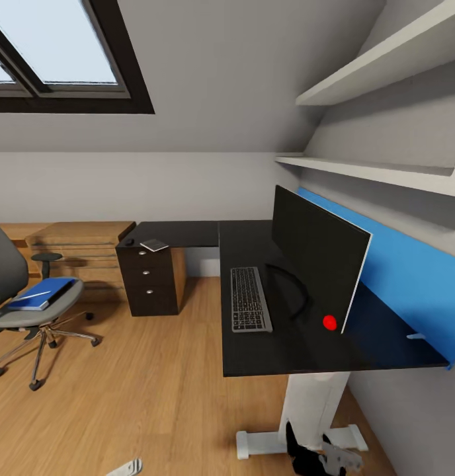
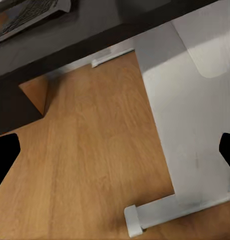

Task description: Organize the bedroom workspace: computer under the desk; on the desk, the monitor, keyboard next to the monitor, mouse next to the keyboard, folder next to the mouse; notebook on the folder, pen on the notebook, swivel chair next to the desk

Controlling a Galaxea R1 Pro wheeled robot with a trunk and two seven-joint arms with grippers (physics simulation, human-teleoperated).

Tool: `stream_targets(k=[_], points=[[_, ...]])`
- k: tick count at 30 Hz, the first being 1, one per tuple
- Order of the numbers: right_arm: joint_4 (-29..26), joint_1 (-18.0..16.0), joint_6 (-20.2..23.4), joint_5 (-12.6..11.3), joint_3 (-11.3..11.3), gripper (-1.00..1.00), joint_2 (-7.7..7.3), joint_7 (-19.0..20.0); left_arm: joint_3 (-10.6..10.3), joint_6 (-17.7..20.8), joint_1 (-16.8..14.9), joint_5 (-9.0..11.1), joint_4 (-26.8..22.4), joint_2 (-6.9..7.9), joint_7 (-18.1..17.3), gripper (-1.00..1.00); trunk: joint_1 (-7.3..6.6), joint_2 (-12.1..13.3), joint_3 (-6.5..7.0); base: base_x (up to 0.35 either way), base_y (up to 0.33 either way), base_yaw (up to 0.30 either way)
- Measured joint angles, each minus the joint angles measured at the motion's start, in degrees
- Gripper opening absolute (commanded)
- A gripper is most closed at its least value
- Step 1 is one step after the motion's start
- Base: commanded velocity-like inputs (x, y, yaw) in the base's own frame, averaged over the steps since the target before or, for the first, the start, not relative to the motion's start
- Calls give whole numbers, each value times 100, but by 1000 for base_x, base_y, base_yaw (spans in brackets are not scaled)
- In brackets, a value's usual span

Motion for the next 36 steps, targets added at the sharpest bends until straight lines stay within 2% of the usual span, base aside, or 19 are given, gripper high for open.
stream_targets(k=[1, 3, 8, 18, 25, 31, 34, 36], points=[[249, 11, -269, 23, 15, 100, 3, 2, -1, -71, 0, -10, 57, 0, 1, 100, 0, 0, 0, 0, 0, 0], [510, 23, -537, 55, 28, 100, 6, 13, -3, -198, 0, -21, 148, -4, 1, 100, 0, 0, 0, 0, 0, 0], [728, 30, -763, 86, 51, 100, 7, 33, -7, -424, 0, -26, 239, -7, 2, 100, 0, 0, 0, 0, 0, 0], [973, 35, -818, 89, 64, 100, 20, 20, -6, -489, 0, -8, 269, -7, 11, 100, 0, 0, 0, 0, 0, 0], [1176, 31, -815, 110, 63, 100, 113, 35, -6, -491, 0, -1, 278, -8, 11, 100, 0, 0, 0, 0, 0, 0], [1366, 28, -835, 94, 50, 100, 267, -15, -9, -490, 1, -4, 340, -9, 11, 100, 0, 0, 0, 0, 0, 102], [1577, 21, -841, 114, 41, 100, 406, -18, -14, -489, 0, -10, 433, -9, 18, 100, 1, 0, 0, -119, 114, 82], [1716, 6, -837, 159, 40, 100, 424, -17, -11, -488, 0, -8, 443, -10, 21, 100, 2, 1, 0, -237, 238, 4]])
